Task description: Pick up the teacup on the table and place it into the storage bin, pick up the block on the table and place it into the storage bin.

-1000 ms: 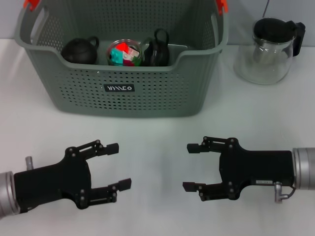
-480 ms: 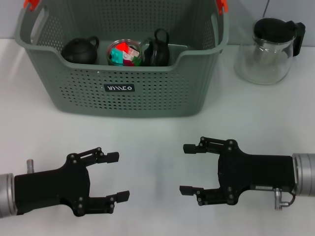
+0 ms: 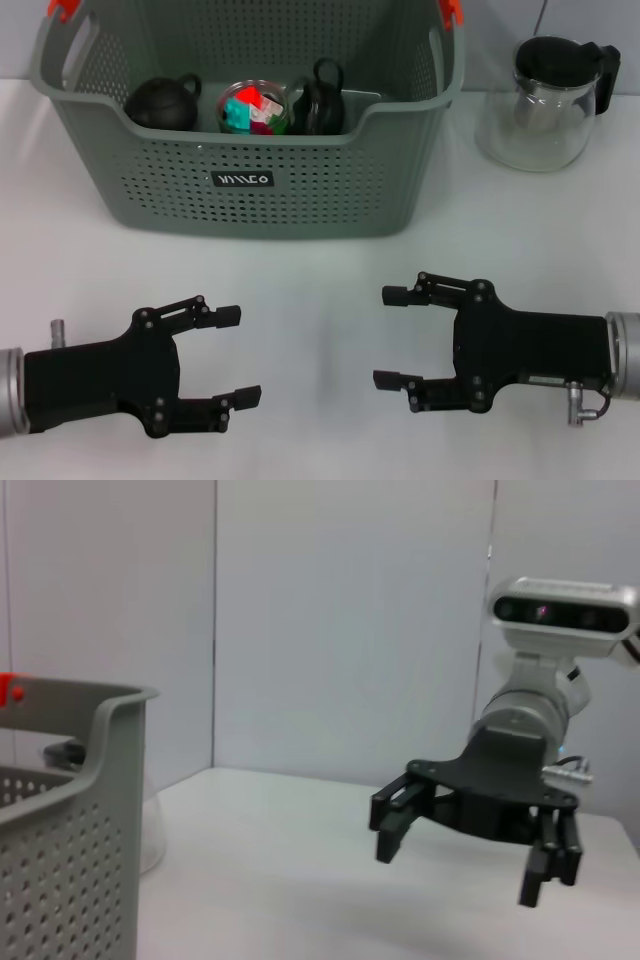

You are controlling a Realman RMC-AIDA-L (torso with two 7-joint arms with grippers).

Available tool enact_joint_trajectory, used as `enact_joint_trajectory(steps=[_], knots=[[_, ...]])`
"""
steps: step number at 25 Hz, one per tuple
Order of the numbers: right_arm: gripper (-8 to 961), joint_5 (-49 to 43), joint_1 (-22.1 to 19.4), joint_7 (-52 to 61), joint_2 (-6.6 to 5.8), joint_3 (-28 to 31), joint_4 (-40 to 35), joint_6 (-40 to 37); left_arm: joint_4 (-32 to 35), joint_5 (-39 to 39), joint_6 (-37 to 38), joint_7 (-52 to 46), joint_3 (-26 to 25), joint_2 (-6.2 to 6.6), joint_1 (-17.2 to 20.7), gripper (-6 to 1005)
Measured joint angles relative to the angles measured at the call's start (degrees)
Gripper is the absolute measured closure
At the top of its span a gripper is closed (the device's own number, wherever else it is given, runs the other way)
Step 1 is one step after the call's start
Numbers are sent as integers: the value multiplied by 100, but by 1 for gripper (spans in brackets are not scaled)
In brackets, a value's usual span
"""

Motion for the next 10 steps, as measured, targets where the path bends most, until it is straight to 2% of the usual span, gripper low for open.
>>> enact_joint_trajectory(steps=[10], knots=[[102,-19,-2,0,5,33,7,38,-4,-27,74,-23,-9,6,-6,139]])
